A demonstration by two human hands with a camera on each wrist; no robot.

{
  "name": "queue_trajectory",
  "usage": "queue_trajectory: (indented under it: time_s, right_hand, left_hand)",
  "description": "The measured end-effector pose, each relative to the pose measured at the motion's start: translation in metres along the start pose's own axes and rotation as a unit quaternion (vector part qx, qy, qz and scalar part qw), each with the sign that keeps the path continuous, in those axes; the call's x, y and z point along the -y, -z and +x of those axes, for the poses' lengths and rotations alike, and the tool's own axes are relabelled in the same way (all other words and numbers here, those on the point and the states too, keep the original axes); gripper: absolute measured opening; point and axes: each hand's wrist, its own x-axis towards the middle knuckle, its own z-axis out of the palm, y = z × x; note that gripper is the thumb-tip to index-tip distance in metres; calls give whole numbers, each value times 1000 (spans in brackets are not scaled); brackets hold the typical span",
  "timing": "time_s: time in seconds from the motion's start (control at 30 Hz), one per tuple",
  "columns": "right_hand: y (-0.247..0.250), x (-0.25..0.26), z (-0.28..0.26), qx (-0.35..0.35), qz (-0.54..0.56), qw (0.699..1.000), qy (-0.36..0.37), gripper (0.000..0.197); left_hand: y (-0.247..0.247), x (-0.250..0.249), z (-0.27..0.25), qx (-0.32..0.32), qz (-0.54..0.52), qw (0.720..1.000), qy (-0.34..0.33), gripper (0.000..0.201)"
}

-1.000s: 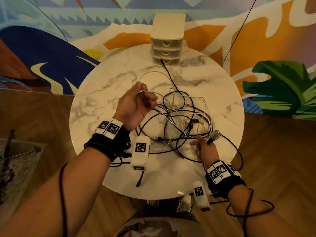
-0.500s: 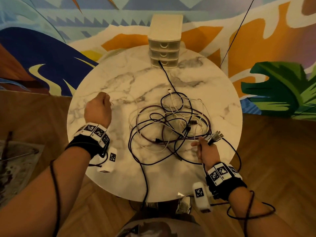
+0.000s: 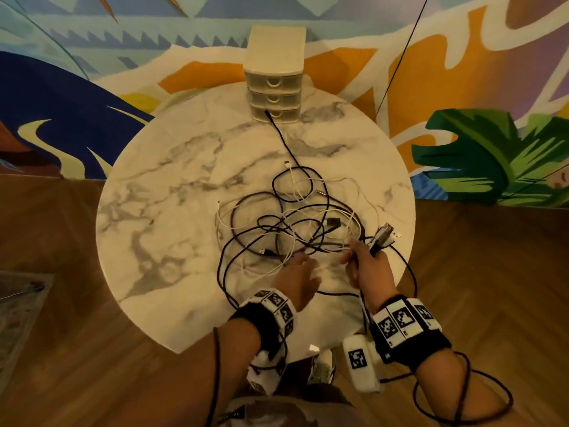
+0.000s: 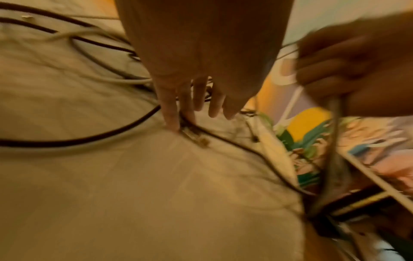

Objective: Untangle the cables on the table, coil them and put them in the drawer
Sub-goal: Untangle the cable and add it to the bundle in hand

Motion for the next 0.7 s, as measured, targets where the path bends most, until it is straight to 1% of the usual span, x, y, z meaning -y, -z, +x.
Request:
queue_trajectory:
  time_s: [0.03, 0.1, 0.13, 0.2, 0.23, 0.27, 0.3, 0.33, 0.4, 0.43, 0.47, 0.5, 0.53, 0.57, 0.6, 0.67, 0.7]
  right_hand:
    - [5, 7, -3, -2, 24, 1000, 4, 50]
    - [19, 23, -8, -21, 81, 996, 13, 51]
    - [26, 32, -9, -34, 105, 994, 22, 50]
    - [41, 45, -9, -57, 155, 986, 31, 42]
    - [46, 49, -8, -65, 174, 982, 31, 39]
    - [48, 49, -7, -69, 181, 981, 29, 37]
    - [48, 49, -8, -69, 174, 982, 26, 36]
    - [45, 46, -8, -62, 162, 985, 23, 37]
    - [35, 39, -13, -38, 134, 990, 22, 41]
    - [29, 37, -16, -27, 116, 993, 23, 43]
    - [24, 36, -18, -15, 89, 996, 28, 48]
    - [19, 36, -20, 0, 62, 997, 39, 55]
    - [16, 37, -22, 16, 45, 997, 53, 59]
    - [15, 40, -23, 27, 40, 997, 66, 60]
    - [16, 44, -25, 30, 47, 996, 75, 58]
    - [26, 54, -24, 17, 93, 991, 89, 57]
    - [32, 60, -24, 7, 117, 988, 99, 57]
  left_hand:
    - [0, 14, 7, -8, 8, 1000, 15, 32]
    - [20, 36, 22, -50, 21, 998, 39, 39]
    - [39, 43, 27, -75, 23, 995, 64, 42]
    - [72, 58, 34, -110, 19, 985, 130, 37]
    - [84, 62, 34, -116, 15, 980, 158, 32]
    - [89, 61, 32, -117, 28, 977, 173, 26]
    - [93, 50, 27, -122, 44, 976, 175, 22]
    - [90, 36, 22, -137, 57, 976, 157, 20]
    - [78, -5, 11, -166, 12, 984, 61, 22]
    - [72, -25, 9, -163, -18, 986, 5, 29]
    - [65, -43, 9, -136, -36, 989, -35, 36]
    - [58, -58, 10, -103, -48, 992, -60, 36]
    - [49, -63, 14, -78, -59, 993, -64, 28]
    - [41, -59, 18, -66, -79, 993, -53, 19]
    - [37, -47, 24, -60, -105, 993, -8, 14]
    - [38, -14, 31, -70, -142, 983, 87, 17]
    - [44, 2, 34, -80, -144, 980, 110, 18]
